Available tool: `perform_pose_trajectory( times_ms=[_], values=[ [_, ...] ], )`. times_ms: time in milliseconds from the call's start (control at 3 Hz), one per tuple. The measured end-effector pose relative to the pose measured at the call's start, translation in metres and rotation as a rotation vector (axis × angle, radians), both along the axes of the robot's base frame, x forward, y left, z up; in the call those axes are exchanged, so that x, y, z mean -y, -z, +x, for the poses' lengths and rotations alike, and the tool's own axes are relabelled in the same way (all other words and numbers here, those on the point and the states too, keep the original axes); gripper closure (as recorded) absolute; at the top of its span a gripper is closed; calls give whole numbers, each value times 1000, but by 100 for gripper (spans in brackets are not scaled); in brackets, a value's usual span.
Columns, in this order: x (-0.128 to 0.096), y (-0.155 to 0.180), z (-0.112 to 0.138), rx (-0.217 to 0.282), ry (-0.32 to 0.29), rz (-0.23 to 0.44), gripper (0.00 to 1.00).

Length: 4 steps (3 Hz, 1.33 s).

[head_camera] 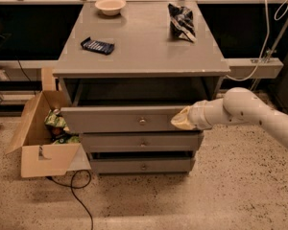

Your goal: Close top drawer

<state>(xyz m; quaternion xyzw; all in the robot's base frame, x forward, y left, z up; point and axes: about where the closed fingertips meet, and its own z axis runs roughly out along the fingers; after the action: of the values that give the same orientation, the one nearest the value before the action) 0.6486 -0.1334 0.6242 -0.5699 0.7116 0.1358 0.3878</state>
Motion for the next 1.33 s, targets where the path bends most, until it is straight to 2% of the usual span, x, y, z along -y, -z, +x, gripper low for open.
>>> perform_pose_trajectory(
  times_ms=[333, 1000, 1333],
  values=[
    [0, 0, -1, 0, 0, 0, 100],
    [-7, -8, 28, -1, 23, 153, 100],
    [-5, -11, 45, 1, 66, 227, 100]
  ],
)
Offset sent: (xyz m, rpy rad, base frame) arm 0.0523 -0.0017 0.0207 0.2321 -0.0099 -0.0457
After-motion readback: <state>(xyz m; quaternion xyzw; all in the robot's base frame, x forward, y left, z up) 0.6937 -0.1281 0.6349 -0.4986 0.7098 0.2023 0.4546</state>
